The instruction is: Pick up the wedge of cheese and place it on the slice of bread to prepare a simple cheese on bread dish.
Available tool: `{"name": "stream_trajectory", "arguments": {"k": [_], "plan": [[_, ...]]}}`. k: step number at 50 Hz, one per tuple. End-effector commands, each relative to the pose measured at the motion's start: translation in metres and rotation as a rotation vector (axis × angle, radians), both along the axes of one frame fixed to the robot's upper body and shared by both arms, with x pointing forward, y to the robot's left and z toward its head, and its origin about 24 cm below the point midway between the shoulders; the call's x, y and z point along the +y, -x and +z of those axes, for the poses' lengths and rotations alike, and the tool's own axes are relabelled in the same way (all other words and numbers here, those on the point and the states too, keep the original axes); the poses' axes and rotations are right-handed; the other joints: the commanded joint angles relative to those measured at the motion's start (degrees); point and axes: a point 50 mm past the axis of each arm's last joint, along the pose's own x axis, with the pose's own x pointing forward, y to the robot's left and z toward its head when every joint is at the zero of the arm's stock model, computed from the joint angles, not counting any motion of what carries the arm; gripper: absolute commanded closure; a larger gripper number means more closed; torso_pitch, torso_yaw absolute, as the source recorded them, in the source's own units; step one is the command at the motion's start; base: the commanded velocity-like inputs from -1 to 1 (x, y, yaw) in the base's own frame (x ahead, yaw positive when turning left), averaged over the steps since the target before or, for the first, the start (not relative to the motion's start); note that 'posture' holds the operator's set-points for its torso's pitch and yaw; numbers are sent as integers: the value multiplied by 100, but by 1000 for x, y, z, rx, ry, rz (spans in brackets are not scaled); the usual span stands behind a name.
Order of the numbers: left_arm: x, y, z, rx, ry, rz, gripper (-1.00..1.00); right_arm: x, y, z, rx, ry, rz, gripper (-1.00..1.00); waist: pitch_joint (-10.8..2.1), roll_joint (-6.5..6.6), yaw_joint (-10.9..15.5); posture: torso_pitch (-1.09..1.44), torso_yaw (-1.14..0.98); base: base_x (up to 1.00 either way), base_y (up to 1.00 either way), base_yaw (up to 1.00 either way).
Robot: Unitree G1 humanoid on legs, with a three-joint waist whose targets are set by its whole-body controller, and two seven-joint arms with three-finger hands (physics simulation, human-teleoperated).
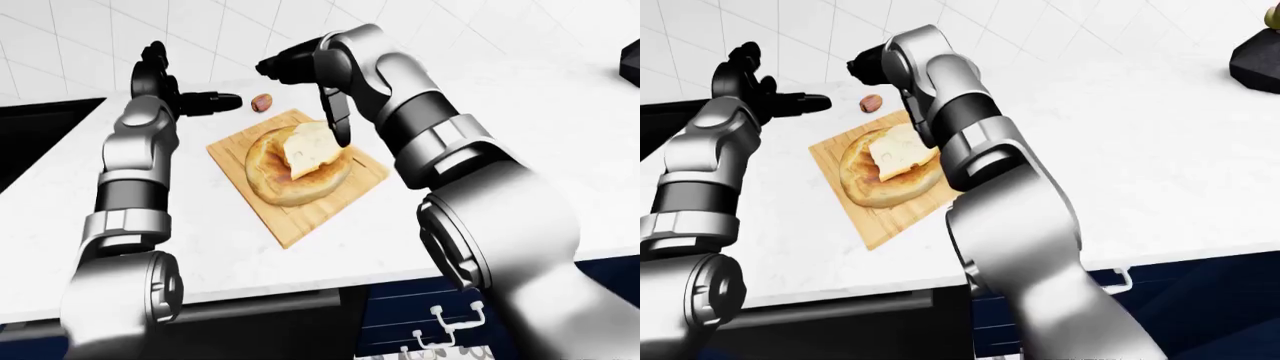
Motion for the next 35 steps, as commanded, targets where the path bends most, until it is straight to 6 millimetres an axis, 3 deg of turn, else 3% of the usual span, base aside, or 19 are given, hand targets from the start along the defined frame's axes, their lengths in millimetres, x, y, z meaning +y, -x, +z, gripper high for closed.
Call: {"name": "stream_trajectory", "arguments": {"k": [1,9,14,35], "plan": [[0,4,33,-118,-18,0,-100,-1,4,26,-86,-33,1,-100,-202,40,-7,0,0,0,0,0],[0,4,32,-118,-19,0,-100,-27,-5,28,-86,-59,-76,-100,-202,9,6,0,0,0,0,0],[-3,4,34,-119,-21,-4,-100,-48,-8,42,-102,-96,-136,-100,-205,-12,18,0,0,0,0,0],[-19,0,42,-119,-33,-27,-100,-125,-20,43,-113,-261,-339,-100,-212,-172,91,0,0,0,0,0]]}}
